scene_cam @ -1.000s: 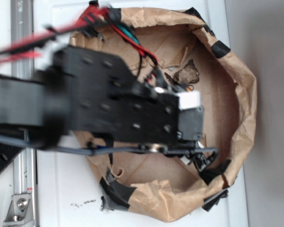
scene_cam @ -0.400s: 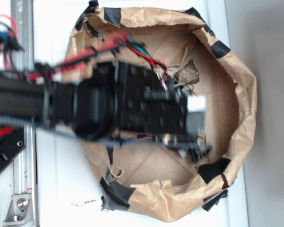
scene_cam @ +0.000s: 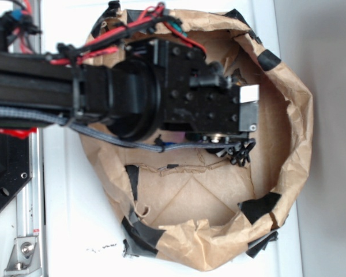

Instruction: Grab the plastic pickle.

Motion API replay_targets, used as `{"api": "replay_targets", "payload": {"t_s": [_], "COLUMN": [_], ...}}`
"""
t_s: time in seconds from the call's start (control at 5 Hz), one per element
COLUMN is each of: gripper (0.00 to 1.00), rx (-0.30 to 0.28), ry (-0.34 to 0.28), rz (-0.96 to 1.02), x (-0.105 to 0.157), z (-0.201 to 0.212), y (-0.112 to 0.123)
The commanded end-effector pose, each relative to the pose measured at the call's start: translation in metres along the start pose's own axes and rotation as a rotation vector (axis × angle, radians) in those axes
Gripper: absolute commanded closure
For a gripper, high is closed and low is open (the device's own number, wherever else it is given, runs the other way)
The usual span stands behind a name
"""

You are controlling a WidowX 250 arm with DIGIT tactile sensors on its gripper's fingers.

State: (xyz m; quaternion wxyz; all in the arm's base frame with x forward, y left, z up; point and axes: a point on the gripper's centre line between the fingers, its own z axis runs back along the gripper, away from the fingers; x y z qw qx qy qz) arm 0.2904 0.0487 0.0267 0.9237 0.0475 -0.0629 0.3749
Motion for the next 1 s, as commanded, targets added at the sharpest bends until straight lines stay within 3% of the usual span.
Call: {"api": "replay_targets", "payload": {"t_s": [0.0,0.2,0.4,0.6,0.8], "gripper": [1.0,1.0,1.0,1.0,1.0], "rx": [-0.169,-0.228,-0.231,-0.275,-0.24], "ry": [-0.049,0.037,-0.003,-0.028,-0.023], "rz": [-0.215,-0.455,-0.665,-0.774,-0.78], "x": [0.017,0.006,0.004,-0.005,-0.008], "z": [0.076,0.117,0.147,0.163,0.162], "y": [-0.009,-0.006,-0.002,-0.006,-0.004]}}
